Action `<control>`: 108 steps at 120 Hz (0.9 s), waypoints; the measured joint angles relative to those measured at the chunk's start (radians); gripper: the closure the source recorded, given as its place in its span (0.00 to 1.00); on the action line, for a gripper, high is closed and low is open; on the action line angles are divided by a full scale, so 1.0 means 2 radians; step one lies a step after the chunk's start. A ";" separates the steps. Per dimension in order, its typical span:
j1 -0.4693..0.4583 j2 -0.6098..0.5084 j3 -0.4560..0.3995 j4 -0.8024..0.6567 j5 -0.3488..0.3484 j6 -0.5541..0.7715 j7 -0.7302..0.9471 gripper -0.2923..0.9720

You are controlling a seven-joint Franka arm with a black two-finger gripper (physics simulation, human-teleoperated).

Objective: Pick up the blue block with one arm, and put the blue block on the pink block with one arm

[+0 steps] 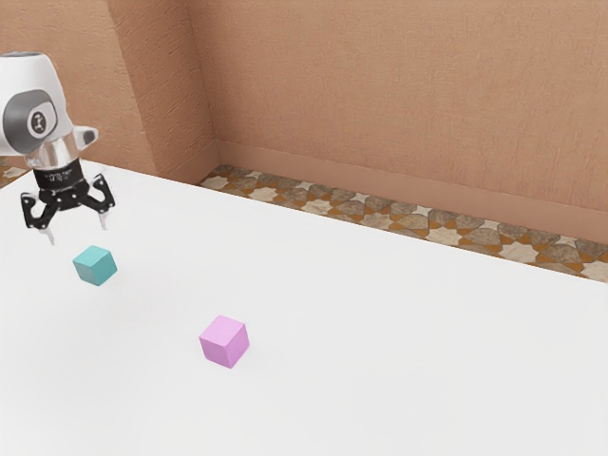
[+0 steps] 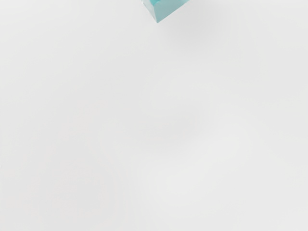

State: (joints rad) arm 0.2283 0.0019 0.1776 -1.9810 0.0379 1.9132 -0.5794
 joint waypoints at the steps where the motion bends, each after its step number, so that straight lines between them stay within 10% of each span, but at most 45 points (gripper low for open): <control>1: 0.003 0.001 0.000 -0.001 0.000 0.003 0.006 0.23; 108: 0.091 0.184 -0.001 0.032 -0.103 0.218 0.490 0.23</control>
State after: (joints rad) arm 0.4108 0.3689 0.1749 -1.9168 -0.1690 2.3502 0.4003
